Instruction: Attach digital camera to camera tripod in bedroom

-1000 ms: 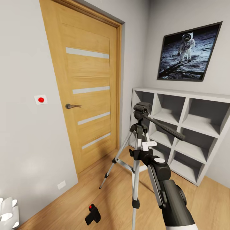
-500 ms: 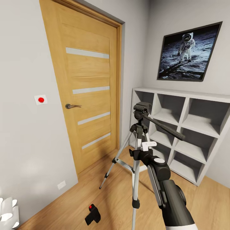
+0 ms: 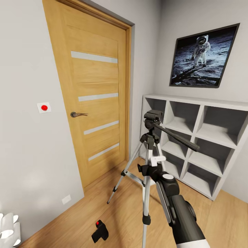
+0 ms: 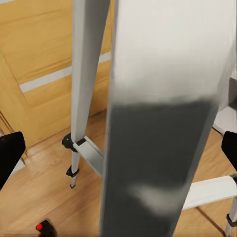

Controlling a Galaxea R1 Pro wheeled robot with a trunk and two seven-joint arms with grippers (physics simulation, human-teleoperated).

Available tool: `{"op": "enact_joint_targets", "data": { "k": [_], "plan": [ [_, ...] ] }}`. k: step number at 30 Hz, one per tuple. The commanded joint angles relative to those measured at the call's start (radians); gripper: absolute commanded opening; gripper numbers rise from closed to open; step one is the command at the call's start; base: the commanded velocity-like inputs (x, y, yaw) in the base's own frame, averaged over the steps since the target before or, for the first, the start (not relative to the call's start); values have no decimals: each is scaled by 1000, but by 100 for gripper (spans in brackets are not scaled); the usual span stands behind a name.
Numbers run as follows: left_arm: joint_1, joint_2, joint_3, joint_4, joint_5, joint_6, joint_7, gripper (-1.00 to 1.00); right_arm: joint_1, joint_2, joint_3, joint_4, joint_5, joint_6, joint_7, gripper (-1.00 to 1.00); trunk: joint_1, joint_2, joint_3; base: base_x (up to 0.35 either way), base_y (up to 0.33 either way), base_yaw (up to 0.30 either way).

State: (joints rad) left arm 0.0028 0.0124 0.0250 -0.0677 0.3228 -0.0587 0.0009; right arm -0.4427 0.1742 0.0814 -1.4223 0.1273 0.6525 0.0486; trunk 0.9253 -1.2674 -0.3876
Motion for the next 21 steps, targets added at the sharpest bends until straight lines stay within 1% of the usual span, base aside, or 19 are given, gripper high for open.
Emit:
{"op": "enact_joint_targets", "data": {
  "k": [1, 21],
  "plan": [
    [0, 0, 2, -1, 3, -1, 0, 100, -1, 0, 0, 3, 11, 4, 5, 100, 0, -1, -1, 0, 0, 0],
    [0, 0, 3, -1, 3, -1, -1, 100, -1, 0, 0, 20, 14, -22, -37, 100, 0, -1, -1, 0, 0, 0]
  ]
}}
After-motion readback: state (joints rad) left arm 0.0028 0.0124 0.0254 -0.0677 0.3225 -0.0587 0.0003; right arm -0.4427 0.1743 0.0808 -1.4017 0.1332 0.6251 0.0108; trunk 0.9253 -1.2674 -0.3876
